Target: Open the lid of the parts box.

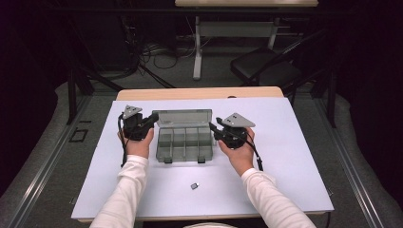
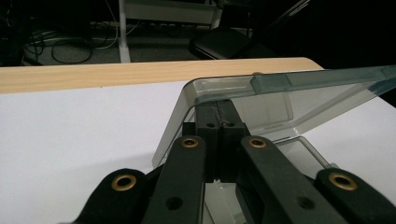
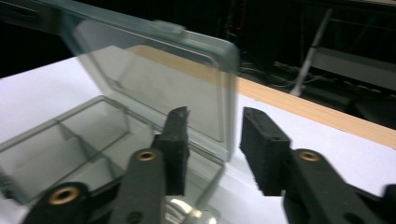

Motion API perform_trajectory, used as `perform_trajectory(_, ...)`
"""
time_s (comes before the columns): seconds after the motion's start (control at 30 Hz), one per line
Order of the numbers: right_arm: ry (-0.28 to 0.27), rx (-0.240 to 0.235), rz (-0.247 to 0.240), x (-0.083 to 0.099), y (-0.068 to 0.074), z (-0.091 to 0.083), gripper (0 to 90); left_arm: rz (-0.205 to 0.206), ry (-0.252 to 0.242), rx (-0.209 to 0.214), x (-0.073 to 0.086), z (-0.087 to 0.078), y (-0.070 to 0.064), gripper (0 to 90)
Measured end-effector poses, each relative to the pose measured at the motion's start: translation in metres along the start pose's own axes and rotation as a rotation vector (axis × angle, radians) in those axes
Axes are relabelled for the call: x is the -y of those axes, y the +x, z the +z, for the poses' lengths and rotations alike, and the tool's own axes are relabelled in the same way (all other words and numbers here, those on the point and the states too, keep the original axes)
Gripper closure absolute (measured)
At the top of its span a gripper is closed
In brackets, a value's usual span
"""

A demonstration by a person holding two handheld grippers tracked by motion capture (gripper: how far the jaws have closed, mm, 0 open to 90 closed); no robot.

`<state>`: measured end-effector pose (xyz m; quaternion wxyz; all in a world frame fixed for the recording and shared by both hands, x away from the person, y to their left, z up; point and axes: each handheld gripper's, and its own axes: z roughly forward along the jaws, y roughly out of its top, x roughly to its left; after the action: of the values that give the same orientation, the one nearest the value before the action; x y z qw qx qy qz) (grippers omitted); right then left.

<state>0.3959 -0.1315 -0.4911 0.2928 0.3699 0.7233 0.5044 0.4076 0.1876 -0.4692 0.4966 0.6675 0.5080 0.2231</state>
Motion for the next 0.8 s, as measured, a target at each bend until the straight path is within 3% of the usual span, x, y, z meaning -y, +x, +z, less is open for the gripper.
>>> perform_trajectory(0.17,0.01,0.043,-0.009,0.004,-0.005,0.007,53.5,-0.002,0.001,0.0,0.0,0.0,0.0,90.0)
perform_trajectory(0.4,0.02,0.043,-0.024,0.009,-0.008,0.018,54.4,-0.005,-0.002,-0.001,0.0,0.0,0.001,90.0)
perform_trajectory(0.5,0.05,0.037,-0.018,0.013,-0.01,0.025,57.6,-0.004,0.002,0.0,0.0,0.0,0.001,90.0)
perform_trajectory(0.6,0.07,0.059,-0.045,0.018,-0.013,0.033,62.0,-0.004,0.002,0.0,0.0,0.001,0.001,90.0)
perform_trajectory(0.7,0.081,0.053,0.018,0.024,-0.018,0.041,66.0,-0.006,0.002,-0.001,0.0,0.001,0.001,90.0)
perform_trajectory(0.73,0.081,0.053,0.018,0.024,-0.018,0.041,66.0,-0.005,0.001,-0.002,0.0,0.001,0.001,90.0)
perform_trajectory(0.77,0.077,0.039,0.054,0.026,-0.02,0.045,66.8,-0.006,0.002,-0.001,0.0,0.001,0.001,90.0)
perform_trajectory(0.8,0.08,0.036,0.056,0.027,-0.021,0.046,67.0,-0.006,0.0,-0.001,0.0,0.001,0.001,90.0)
